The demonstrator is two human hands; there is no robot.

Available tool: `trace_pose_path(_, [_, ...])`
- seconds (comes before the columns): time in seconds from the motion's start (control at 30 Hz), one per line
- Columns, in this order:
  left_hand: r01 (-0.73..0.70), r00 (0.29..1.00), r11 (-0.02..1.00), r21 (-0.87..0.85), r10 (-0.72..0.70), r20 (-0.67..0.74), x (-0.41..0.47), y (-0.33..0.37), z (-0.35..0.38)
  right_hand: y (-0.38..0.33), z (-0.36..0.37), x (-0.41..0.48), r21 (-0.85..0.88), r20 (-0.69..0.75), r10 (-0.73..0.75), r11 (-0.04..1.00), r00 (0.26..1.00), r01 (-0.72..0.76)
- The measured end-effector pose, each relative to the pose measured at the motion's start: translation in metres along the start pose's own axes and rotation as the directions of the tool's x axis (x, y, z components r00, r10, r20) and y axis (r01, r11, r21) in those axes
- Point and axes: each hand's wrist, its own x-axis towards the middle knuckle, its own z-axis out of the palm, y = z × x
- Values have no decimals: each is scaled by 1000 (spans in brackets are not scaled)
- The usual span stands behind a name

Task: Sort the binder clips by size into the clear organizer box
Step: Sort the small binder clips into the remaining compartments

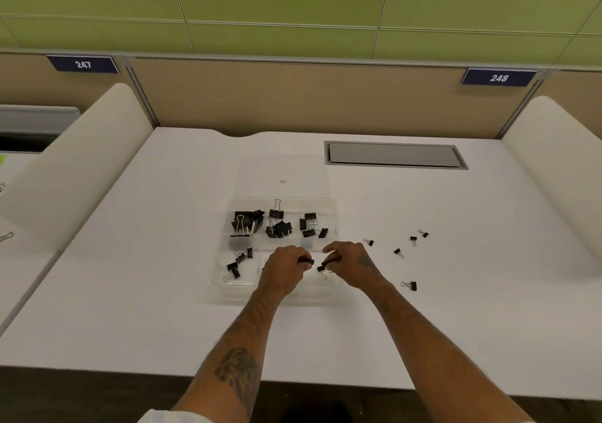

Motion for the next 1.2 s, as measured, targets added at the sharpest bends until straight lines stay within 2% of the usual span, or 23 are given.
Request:
trace_pose_path(0.17, [7,1000,1000,4,-7,5,-1,3,0,5,0,3,17,-14,11,1000,1000,-11])
trace_pose_path(0.43, [34,999,999,-20,-33,31,-3,4,0,13,-5,-2,-99,-273,-120,990,954,97])
trace_pose_path(0.6, [-9,1000,1000,-20,10,30,-6,3,0,14,-7,-6,-222,-252,-113,973,961,57])
trace_pose_path(0.7, [-135,991,969,207,137,7,-6,0,-1,16,-8,-11,-280,-234,-81,960,969,12])
trace_pose_path(0.83, [-146,987,875,462,161,8,-7,-10,-2,26,-4,-15,-400,-224,-88,917,971,-9])
trace_pose_path(1.0, [-150,985,844,515,172,6,-10,-18,1,36,1,-26,-483,-235,-67,874,970,-56])
trace_pose_path(1.2, [-211,973,855,473,231,17,-12,-13,21,53,-1,-46,-471,-272,-15,874,962,-119])
